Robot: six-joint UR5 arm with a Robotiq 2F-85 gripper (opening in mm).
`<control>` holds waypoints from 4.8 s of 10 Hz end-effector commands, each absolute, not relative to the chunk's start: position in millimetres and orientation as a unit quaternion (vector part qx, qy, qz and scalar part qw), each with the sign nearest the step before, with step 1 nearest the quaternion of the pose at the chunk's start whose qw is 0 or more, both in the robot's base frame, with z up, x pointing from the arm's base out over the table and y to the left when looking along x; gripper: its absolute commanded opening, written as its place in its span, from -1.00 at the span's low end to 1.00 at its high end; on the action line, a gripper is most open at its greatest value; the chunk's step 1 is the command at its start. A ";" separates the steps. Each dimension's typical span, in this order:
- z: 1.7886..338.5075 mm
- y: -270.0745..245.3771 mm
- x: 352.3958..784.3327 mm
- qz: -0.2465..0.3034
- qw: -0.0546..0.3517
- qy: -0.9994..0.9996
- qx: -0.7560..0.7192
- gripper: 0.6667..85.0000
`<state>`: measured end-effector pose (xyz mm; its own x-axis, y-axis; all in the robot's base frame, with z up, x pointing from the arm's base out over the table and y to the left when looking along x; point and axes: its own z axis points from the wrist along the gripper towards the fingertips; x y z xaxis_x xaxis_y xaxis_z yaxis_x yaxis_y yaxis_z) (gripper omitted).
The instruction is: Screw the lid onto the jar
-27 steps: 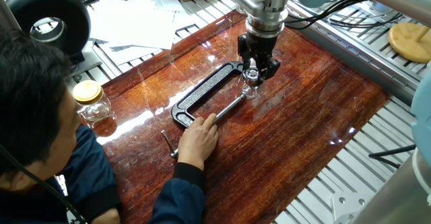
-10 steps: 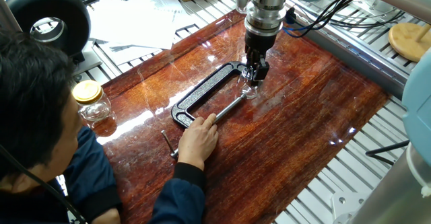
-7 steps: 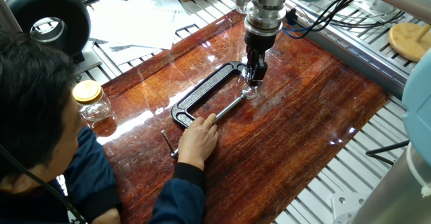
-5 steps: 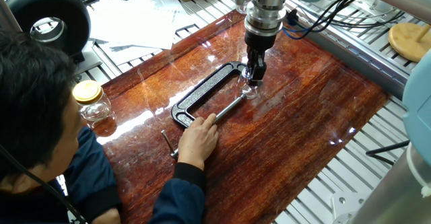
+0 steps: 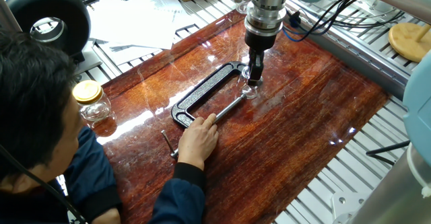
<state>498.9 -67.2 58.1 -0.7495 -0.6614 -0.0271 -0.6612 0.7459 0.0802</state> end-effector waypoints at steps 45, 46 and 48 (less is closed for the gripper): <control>69.6 -57.2 502.0 -0.028 -0.049 -0.780 0.623 0.76; 69.5 -60.9 502.9 -0.020 -0.047 -0.769 0.637 0.76; 69.4 -68.2 505.5 -0.005 -0.045 -0.755 0.654 0.75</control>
